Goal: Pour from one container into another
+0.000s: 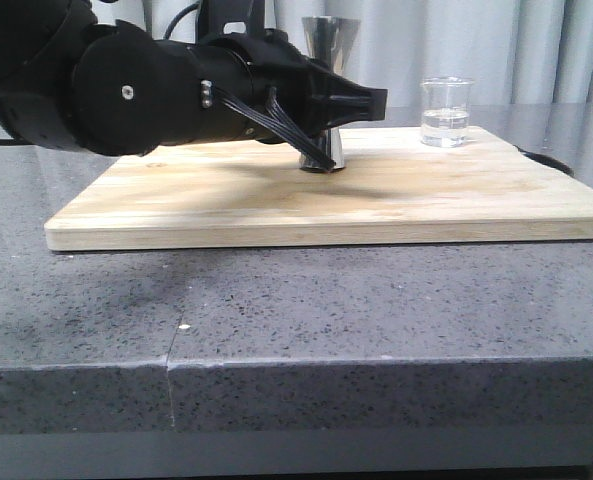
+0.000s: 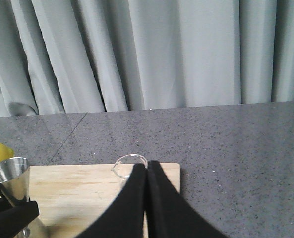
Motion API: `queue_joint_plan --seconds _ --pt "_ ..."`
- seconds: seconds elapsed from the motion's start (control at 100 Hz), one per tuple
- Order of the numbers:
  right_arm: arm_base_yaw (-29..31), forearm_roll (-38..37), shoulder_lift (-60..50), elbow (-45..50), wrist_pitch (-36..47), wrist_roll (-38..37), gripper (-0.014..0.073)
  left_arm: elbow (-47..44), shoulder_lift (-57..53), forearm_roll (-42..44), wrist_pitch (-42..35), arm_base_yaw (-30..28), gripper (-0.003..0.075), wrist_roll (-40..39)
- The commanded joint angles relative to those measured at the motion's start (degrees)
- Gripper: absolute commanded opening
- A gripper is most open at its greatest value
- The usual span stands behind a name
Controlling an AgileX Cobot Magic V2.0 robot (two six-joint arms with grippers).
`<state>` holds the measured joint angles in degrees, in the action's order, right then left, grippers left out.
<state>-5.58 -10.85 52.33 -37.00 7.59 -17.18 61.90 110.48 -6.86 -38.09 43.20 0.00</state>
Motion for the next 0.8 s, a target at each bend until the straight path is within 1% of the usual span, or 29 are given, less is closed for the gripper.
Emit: queue_joint_plan --seconds 0.0,0.09,0.1,0.11,0.17,0.3,0.35,0.4,0.44,0.45,0.47,0.52,0.54,0.57,0.59,0.64,0.66,0.71,0.79 --pt "-0.17 -2.76 0.28 0.24 7.76 0.02 -0.0071 1.69 -4.53 1.67 -3.94 0.58 -0.0014 -0.44" --pt "-0.17 -5.36 1.25 3.20 14.54 0.02 -0.0069 1.69 -6.79 2.07 -1.99 0.78 -0.0013 -0.44" --pt "-0.17 -5.62 1.48 3.76 16.60 0.02 -0.0067 1.69 -6.99 2.07 -1.44 0.99 -0.0013 -0.44" --pt "-0.17 -5.73 1.50 4.04 16.60 0.02 -0.0067 1.69 -7.42 1.94 -1.17 1.06 -0.0013 -0.44" --pt "-0.17 -5.98 2.82 6.39 22.72 0.02 -0.0065 1.69 -9.39 1.94 1.41 1.30 -0.0013 -0.44" --pt "-0.17 -7.26 7.23 9.65 29.31 0.02 -0.0062 1.69 -14.65 1.94 6.14 1.97 -0.0013 -0.44" --pt "-0.17 -8.33 9.32 9.86 30.88 0.02 -0.0036 1.69 -16.56 1.94 7.81 2.08 -0.0013 -0.44" --pt "-0.17 -8.77 11.47 9.86 33.29 0.02 0.0020 1.69 -18.35 1.94 9.10 2.22 -0.0013 -0.44" --pt "-0.17 -8.75 13.28 9.86 35.86 0.02 0.0093 1.69 -19.78 1.94 10.01 2.22 -0.0013 -0.44" --pt "-0.17 -8.75 13.58 9.86 36.73 0.02 0.0123 1.69 -20.00 1.94 10.36 2.22 -0.0013 -0.44" --pt "-0.17 -8.75 14.48 9.86 37.64 0.02 0.0155 1.69 -20.66 1.94 10.72 2.22 -0.0013 -0.44" --pt "-0.17 -8.75 16.47 9.86 40.92 0.02 0.0297 1.69 -22.03 1.94 11.71 2.22 -0.0013 -0.44" --pt "-0.17 -8.63 17.29 9.86 41.57 0.02 0.0333 1.58 -22.61 1.94 12.05 2.22 -0.0013 -0.44" --pt "-0.17 -8.25 18.37 9.86 42.91 0.02 0.0421 1.58 -23.26 1.94 12.61 2.22 -0.0013 -0.44" --pt "-0.06 -8.08 19.15 9.86 43.74 0.02 0.0466 1.58 -23.77 1.94 13.16 2.22 -0.0013 -0.44" --pt "0.03 -7.53 20.96 9.86 45.20 0.13 0.0549 1.58 -24.75 1.94 14.10 2.22 -0.0013 -0.44" --pt "0.03 -6.75 21.71 9.86 45.64 0.44 0.0571 1.58 -25.07 1.94 14.59 2.22 -0.0013 -0.44" --pt "0.03 -4.97 23.38 9.86 46.52 1.68 0.0596 1.58 -25.72 1.94 15.32 2.22 -0.0013 -0.44" --pt "0.03 -3.47 25.80 9.86 48.72 4.22 0.0594 1.58 -26.52 1.94 16.50 2.22 -0.0013 -0.44"
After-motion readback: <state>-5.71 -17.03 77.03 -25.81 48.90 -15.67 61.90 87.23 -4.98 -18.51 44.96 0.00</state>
